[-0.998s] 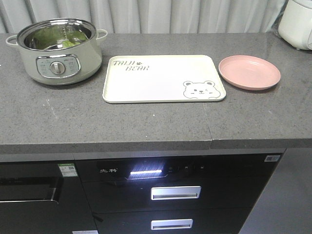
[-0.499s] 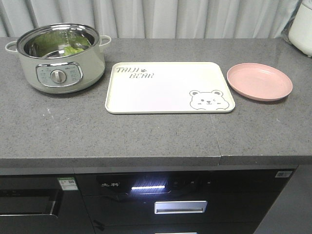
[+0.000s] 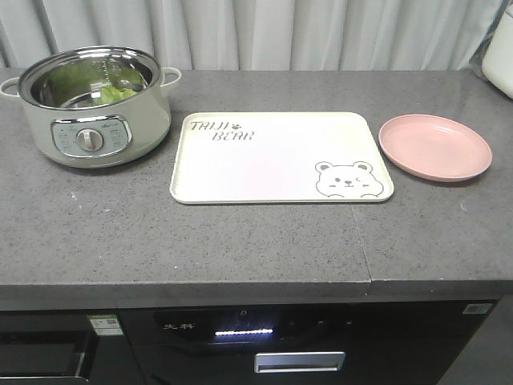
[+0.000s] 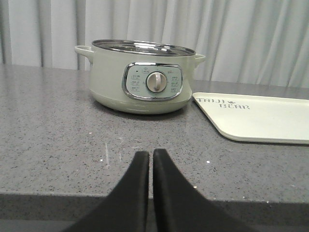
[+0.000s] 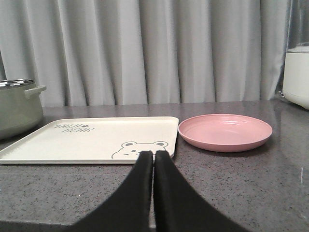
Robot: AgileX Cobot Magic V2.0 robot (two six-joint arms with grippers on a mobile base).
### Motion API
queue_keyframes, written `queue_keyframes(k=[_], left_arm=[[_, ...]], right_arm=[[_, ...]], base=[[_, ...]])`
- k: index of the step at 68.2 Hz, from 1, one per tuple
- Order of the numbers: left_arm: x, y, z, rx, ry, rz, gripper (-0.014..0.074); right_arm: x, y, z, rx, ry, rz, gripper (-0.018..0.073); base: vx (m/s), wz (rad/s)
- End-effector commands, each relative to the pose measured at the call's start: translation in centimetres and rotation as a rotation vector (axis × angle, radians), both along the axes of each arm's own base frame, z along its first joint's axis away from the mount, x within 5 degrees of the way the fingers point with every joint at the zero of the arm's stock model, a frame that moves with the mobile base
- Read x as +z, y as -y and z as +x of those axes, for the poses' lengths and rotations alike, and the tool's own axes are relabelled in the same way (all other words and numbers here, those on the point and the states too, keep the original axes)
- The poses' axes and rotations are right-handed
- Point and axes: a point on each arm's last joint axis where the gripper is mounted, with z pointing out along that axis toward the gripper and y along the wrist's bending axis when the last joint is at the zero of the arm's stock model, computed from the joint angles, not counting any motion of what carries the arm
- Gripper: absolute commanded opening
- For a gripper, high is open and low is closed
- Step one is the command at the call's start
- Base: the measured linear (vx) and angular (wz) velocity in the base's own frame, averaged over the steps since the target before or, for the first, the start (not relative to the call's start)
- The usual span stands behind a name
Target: Transfer vegetables to tray and serve
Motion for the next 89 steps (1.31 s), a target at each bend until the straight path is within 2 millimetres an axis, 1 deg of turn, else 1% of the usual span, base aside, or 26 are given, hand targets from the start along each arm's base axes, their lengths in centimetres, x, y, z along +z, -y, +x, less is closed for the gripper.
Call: queue_keyframes(k=[1, 89], left_arm=[[-0.05, 0.15, -0.04, -0.017, 0.06, -0.017, -0.0006], [-0.05, 0.15, -0.04, -0.017, 0.06, -0.017, -0.0006]], right_arm=[[0.22, -0.11, -0.08, 0.01, 0.068, -0.001, -0.0003], [0.22, -0.11, -0.08, 0.01, 0.068, -0.001, -0.0003]], base=[[0.06, 0.0], [0.04, -0.01]])
